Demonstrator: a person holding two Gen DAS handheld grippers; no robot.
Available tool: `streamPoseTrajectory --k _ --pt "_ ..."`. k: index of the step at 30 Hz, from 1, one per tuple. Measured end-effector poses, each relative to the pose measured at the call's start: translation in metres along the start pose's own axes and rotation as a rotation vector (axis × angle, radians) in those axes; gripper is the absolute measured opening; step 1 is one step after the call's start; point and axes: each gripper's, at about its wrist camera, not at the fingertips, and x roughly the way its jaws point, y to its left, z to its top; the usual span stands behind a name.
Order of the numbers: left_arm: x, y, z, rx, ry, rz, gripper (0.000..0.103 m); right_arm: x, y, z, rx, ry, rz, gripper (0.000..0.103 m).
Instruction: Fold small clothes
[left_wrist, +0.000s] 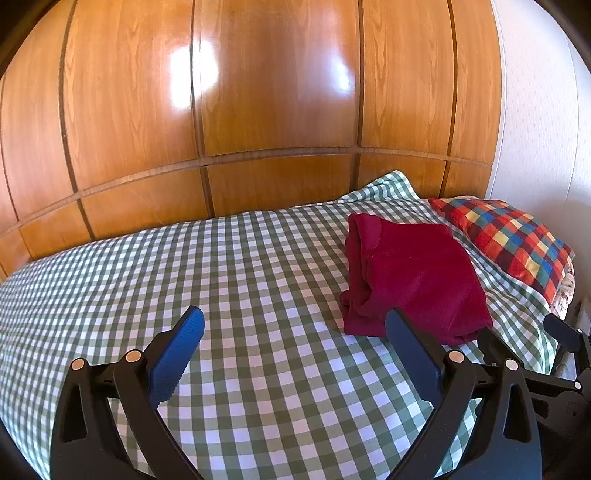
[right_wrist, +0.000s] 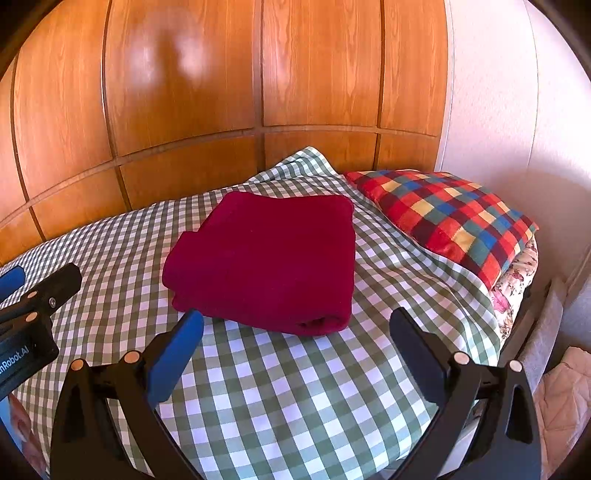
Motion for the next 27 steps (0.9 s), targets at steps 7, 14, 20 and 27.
streamPoseTrajectory --k 7,14,20,27 --pt "-0.007 0.001 0.004 -0.004 -0.027 0.001 0.098 -0.006 0.001 0.003 0.008 -0.025 -0.007 0.100" --pt "-0.013 0.000 0.006 -0.002 -0.050 -0.001 0.098 -0.013 -0.001 0.006 0.018 -0.050 -0.009 0.100" --pt "-0.017 0.001 0.007 -0.012 -0.054 -0.004 0.098 -0.013 0.001 0.005 0.016 -0.047 -0.008 0.100" --pt "-0.020 0.003 0.007 -0.015 -0.073 -0.005 0.098 -0.011 0.001 0.004 0.011 -0.038 -0.008 0.101"
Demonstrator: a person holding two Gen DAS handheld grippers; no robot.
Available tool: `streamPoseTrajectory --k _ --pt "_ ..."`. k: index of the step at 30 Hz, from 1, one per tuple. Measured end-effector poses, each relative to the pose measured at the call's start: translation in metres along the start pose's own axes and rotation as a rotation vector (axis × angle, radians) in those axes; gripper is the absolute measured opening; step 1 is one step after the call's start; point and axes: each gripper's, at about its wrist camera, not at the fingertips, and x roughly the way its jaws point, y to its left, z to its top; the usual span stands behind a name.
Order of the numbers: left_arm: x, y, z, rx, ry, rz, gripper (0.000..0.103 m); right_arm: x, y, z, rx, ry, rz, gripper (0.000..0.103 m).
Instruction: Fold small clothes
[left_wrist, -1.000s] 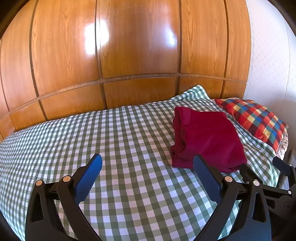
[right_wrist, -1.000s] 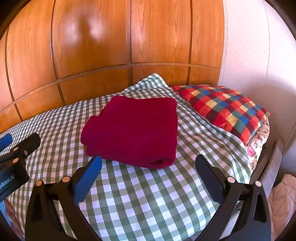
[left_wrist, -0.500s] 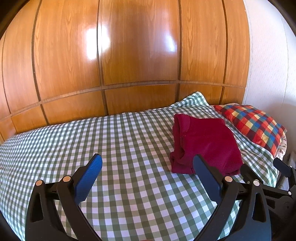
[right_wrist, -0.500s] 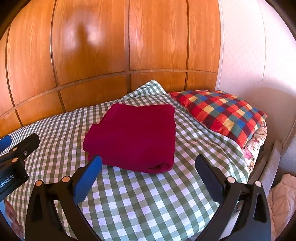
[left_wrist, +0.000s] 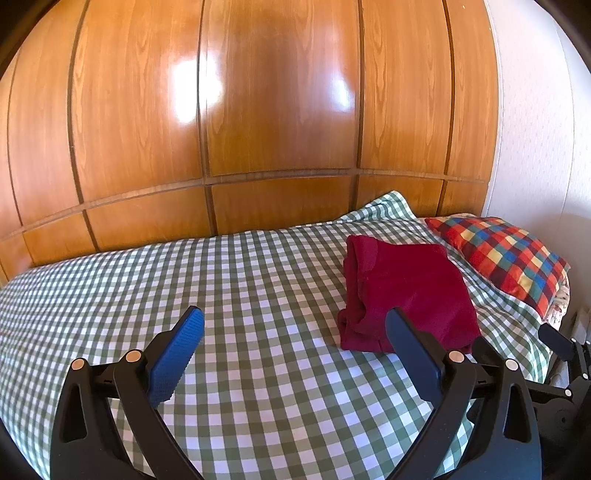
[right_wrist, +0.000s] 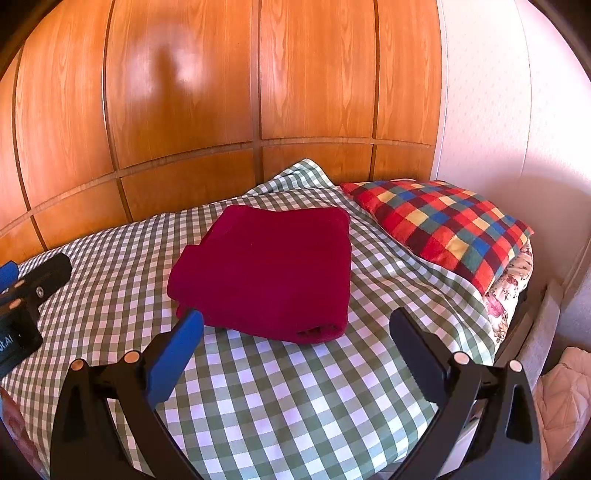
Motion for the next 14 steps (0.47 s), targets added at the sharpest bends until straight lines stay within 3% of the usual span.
streamPoseTrajectory --k 9,14 --pt "0.011 0.009 -0.004 -0.026 0.046 0.020 0.098 0.011 -0.008 -0.003 0.018 0.032 -0.007 0.101" --pt "0.018 0.014 -0.009 -0.038 0.069 0.033 0.098 0.035 -0.042 0.005 0.088 0.075 -0.050 0.101"
